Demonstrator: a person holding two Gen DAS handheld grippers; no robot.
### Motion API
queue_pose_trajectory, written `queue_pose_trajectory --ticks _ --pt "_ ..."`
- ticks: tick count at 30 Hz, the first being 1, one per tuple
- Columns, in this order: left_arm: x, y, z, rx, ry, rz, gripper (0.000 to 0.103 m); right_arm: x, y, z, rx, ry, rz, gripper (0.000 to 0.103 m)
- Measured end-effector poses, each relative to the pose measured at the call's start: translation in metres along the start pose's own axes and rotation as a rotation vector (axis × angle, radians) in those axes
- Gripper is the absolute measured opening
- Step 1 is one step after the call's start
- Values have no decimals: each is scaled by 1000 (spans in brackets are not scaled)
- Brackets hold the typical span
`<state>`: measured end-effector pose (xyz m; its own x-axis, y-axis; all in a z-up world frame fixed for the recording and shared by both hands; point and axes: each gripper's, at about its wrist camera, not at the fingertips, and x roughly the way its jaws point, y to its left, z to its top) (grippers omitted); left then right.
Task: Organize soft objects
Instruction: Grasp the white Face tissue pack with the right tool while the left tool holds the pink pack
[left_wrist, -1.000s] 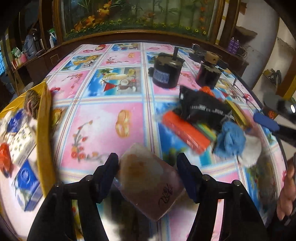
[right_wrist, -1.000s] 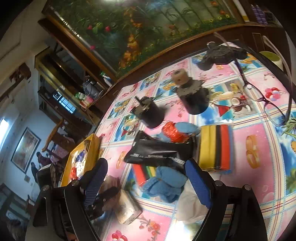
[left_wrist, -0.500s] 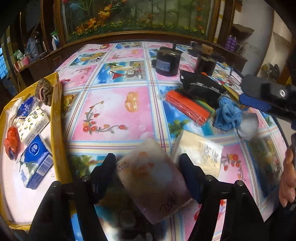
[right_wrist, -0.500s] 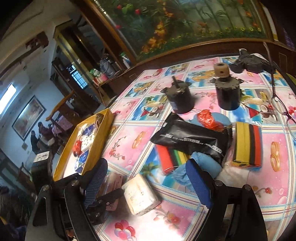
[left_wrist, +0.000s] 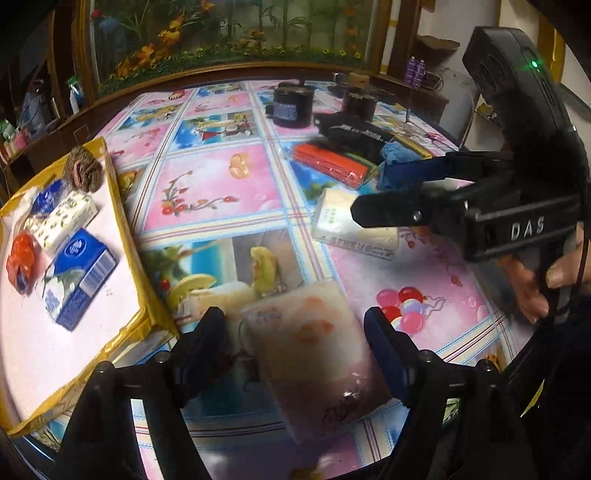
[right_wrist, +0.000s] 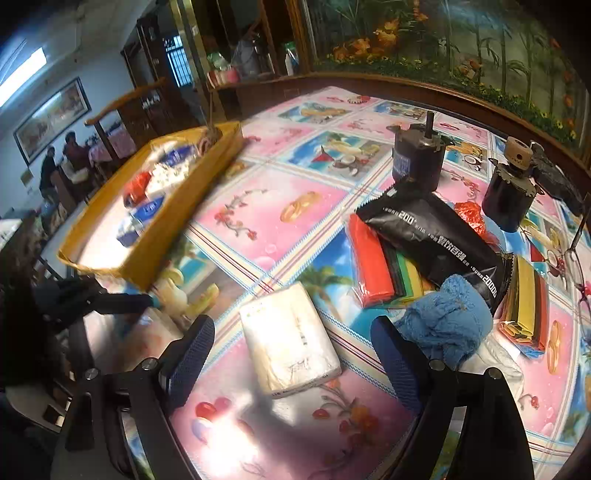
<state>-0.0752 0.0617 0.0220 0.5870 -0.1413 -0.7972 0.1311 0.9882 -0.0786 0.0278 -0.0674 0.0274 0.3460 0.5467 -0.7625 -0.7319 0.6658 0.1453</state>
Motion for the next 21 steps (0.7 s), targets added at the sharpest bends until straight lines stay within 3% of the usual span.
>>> queue_pose_trajectory --ticks 4,8,9,10,11,21 --pt "4 -1 -3 -6 18 -15 78 9 0 -2 -28 30 -38 90" --pt "5 -10 -5 31 11 25 74 19 2 -5 -45 56 -66 86" --pt "5 -11 -5 36 3 28 63 22 3 -6 -45 64 -75 82" --pt "4 -11 -5 35 3 34 63 23 5 -6 -58 59 -98 72" --pt "4 -11 -4 30 0 34 62 22 6 -6 -68 55 -110 52" --pt "-9 -3 12 -51 -97 7 57 0 -2 1 5 -55 -77 51"
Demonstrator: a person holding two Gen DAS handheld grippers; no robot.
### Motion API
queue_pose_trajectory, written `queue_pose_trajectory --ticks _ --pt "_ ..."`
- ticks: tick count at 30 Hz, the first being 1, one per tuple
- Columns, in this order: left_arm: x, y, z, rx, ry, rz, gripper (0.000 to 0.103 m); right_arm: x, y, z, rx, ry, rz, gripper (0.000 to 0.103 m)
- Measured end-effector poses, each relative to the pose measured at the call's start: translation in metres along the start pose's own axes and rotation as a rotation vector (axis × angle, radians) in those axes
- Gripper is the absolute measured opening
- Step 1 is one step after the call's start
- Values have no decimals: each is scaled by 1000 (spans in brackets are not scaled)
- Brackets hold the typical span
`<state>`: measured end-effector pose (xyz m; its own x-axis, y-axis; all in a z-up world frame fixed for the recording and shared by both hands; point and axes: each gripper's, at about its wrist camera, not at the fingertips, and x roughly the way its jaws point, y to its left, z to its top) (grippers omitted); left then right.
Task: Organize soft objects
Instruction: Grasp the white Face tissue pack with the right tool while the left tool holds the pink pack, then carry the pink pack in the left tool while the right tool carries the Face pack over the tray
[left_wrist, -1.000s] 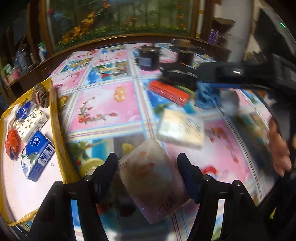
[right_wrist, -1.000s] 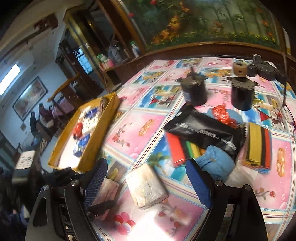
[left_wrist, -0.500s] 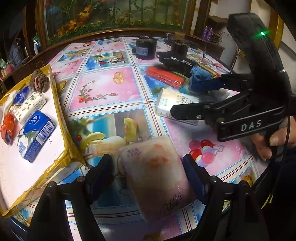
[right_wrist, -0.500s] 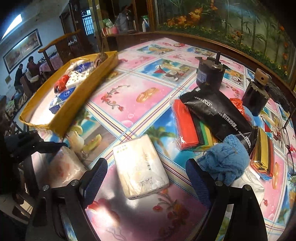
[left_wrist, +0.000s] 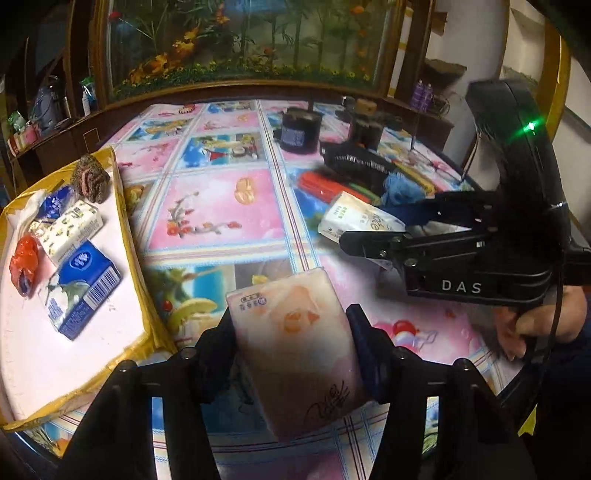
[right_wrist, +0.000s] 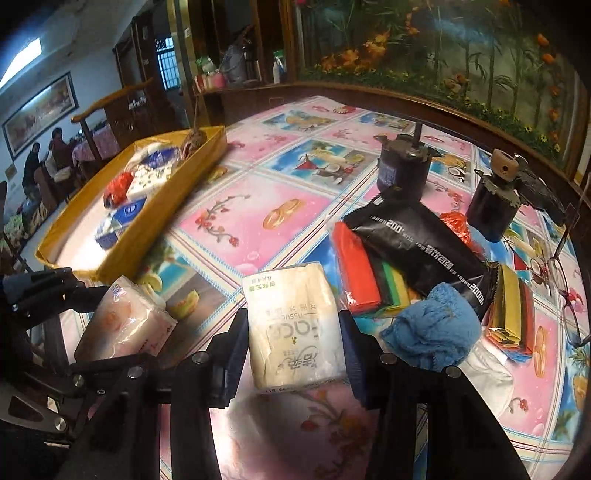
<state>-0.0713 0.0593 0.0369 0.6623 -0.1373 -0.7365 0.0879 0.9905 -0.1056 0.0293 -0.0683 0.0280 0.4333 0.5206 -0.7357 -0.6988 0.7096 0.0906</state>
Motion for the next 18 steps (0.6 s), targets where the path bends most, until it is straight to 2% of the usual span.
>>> queue_pose_trajectory --ticks 18 --pt "-8 5 14 -15 -44 12 57 -10 -10 2 65 -38 52 51"
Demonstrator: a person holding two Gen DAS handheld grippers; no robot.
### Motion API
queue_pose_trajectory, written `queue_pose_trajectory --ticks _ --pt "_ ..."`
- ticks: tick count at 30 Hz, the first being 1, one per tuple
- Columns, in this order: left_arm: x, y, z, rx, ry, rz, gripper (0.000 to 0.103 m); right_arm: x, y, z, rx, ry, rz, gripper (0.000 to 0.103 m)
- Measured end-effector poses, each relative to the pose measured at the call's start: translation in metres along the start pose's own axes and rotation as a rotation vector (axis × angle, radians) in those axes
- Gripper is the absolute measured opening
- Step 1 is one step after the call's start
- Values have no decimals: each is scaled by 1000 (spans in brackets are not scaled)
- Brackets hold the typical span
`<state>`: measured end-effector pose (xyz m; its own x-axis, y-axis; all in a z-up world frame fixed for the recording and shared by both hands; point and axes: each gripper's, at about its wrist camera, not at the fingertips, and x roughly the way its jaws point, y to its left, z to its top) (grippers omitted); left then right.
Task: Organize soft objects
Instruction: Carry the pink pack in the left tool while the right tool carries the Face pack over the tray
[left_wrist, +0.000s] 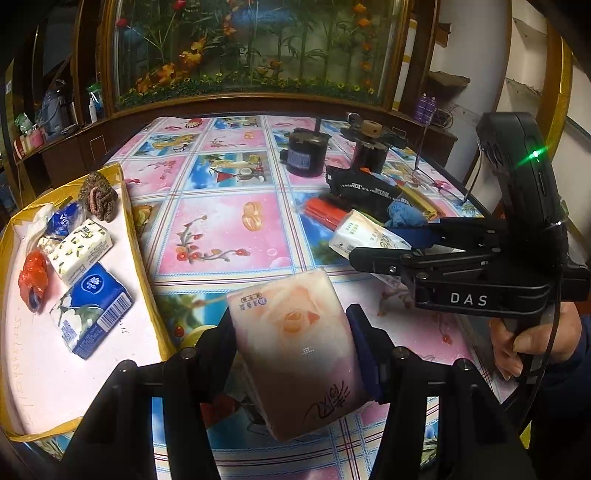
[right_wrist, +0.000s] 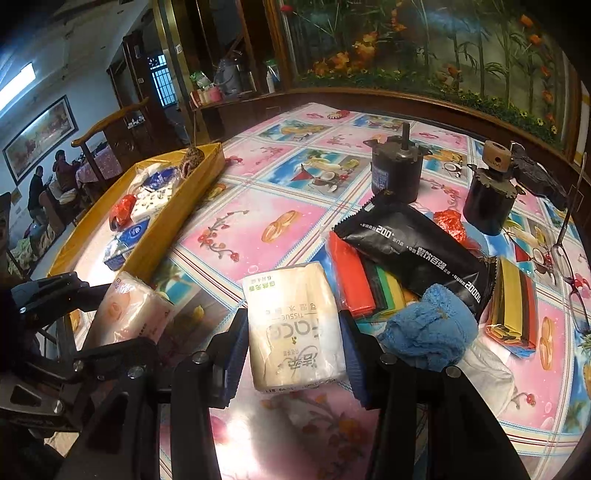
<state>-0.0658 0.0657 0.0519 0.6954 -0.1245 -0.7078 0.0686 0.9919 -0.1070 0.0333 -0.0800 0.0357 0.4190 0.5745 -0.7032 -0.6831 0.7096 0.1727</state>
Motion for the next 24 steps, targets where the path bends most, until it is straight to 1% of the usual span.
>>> queue_pose_trajectory --ticks 7,12,16,20,24 --pt "-13 17 4 -39 -34 12 57 -11 5 3 7 -55 72 51" --pt "-26 41 4 -90 -58 36 57 -8 11 5 14 -45 104 52" --pt "-38 68 3 -139 -80 80 57 -4 20 9 19 -38 132 52" --pt "-51 97 1 -195 -99 125 57 2 40 17 21 -34 179 52" --pt "-66 124 -4 -247 -113 168 57 11 74 27 -30 -22 225 52"
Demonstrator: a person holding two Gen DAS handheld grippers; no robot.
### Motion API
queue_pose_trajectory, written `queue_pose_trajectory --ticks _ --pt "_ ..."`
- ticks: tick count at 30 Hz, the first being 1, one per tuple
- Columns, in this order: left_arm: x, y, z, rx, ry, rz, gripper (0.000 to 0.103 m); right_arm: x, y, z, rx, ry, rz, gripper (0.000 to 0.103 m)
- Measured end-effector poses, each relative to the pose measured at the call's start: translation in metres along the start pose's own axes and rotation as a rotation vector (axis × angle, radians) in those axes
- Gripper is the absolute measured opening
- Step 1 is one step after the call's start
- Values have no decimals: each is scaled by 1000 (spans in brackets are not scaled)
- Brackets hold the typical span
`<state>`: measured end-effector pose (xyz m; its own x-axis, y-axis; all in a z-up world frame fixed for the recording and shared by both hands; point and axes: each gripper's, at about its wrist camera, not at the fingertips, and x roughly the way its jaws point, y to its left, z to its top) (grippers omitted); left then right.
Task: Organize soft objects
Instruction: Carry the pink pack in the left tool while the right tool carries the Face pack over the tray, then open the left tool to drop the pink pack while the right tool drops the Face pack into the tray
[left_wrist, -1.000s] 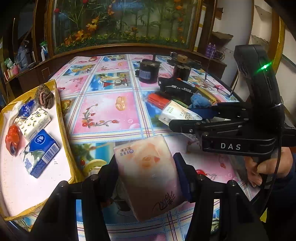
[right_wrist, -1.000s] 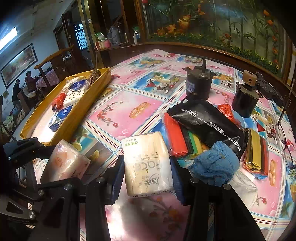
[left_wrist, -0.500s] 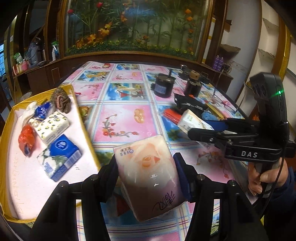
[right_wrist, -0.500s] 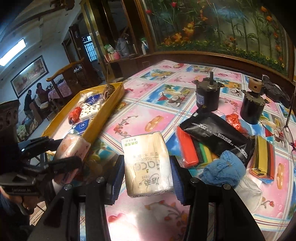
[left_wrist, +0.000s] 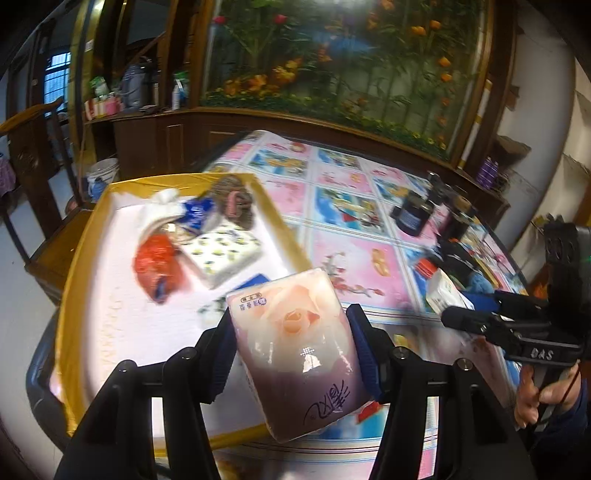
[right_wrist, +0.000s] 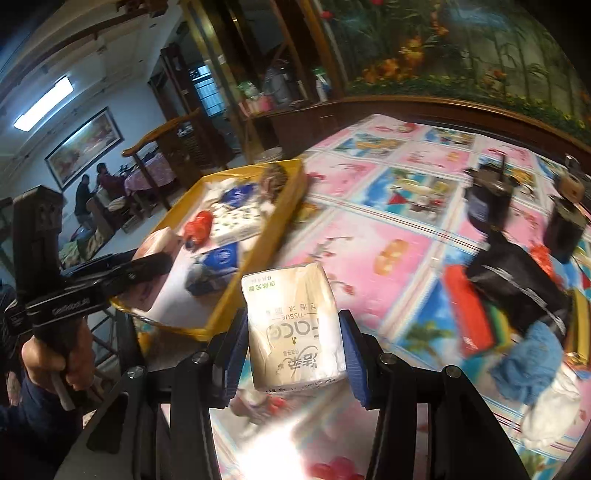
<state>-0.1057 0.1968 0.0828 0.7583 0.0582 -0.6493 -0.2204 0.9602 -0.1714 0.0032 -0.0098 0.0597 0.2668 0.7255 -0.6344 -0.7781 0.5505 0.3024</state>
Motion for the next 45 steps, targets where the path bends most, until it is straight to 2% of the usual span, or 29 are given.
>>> queue_pose_trajectory --ticks 7,12,20,23,27,32,45 --pt "-3 57 -3 -105 9 125 57 36 57 16 -83 47 64 52" --pt "3 81 -10 -143 29 208 57 75 93 25 -142 113 101 53" --pt "-1 91 -16 -129 29 257 57 126 106 31 -105 242 221 53" --pt "0 93 -19 -129 36 249 57 136 109 33 -111 250 203 53" --pt "2 93 -20 -124 40 244 57 135 115 34 -164 206 94 53" --pt "5 91 -22 -118 47 245 57 137 118 32 -204 188 48 53" --pt "8 87 -25 -105 56 261 59 132 119 27 -238 173 58 53"
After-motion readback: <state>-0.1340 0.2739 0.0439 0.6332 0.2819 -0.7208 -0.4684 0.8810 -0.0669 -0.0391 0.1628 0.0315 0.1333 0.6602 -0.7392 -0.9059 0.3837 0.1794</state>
